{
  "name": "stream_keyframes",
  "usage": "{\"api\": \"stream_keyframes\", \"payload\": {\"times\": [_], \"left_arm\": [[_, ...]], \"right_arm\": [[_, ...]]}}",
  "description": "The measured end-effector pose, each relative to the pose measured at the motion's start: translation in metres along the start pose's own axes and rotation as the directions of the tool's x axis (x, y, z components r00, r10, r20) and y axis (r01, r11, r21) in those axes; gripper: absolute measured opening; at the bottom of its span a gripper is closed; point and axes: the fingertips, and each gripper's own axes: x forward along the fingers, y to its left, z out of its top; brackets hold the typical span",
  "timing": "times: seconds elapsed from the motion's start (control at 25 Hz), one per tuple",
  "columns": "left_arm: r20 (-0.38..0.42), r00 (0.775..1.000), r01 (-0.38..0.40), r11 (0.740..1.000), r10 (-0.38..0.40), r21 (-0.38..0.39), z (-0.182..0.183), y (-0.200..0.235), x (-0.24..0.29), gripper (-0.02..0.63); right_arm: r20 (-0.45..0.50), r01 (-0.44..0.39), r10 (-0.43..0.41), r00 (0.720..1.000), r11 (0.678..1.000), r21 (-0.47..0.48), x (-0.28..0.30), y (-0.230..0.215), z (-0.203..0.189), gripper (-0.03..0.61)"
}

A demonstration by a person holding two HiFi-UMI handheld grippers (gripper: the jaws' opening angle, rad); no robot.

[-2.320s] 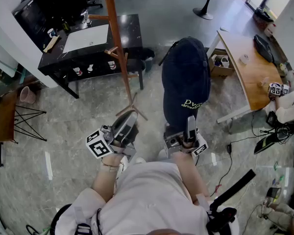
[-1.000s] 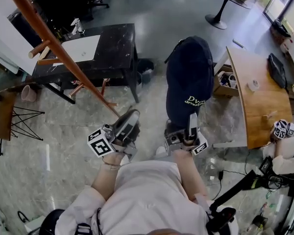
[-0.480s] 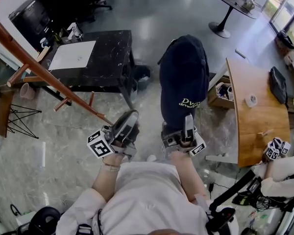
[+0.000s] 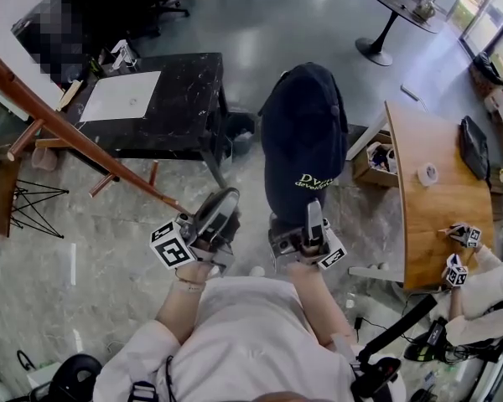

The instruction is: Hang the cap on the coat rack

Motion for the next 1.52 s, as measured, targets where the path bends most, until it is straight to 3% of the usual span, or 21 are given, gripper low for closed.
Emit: {"api": "stream_keyframes", "payload": {"times": [0.4, 0.68, 0.88, 1.12, 1.36, 1.52], "left_arm": [[0.012, 1.000, -0.007, 0.998, 0.007, 0.064, 0.005, -0.018, 0.000, 0.008], [0.058, 0.998, -0.045, 0.989, 0.037, 0.139, 0.084, -0.016, -0.033, 0.008], [0.088, 0.995, -0.060, 0.978, 0.043, 0.200, 0.110, -0.030, -0.043, 0.008], [0.176, 0.982, -0.116, 0.947, 0.064, 0.300, 0.150, -0.052, -0.067, 0.008], [0.270, 0.959, -0.189, 0.900, 0.084, 0.392, 0.206, -0.074, -0.120, 0.008], [0.312, 0.947, -0.221, 0.866, 0.080, 0.448, 0.218, -0.095, -0.121, 0.008]], "right_arm": [[-0.020, -0.044, 0.045, 0.999, 0.998, 0.045, 0.007, 0.003, -0.005, 0.046], [-0.039, -0.082, 0.087, 0.995, 0.990, 0.112, 0.059, -0.032, -0.063, 0.046], [-0.058, -0.111, 0.122, 0.991, 0.981, 0.159, 0.085, -0.041, -0.088, 0.046], [-0.129, -0.173, 0.200, 0.971, 0.965, 0.195, 0.130, -0.041, -0.134, 0.046], [-0.203, -0.222, 0.258, 0.945, 0.957, 0.184, 0.174, -0.037, -0.213, 0.045], [-0.235, -0.286, 0.317, 0.919, 0.945, 0.158, 0.193, -0.019, -0.226, 0.046]]}}
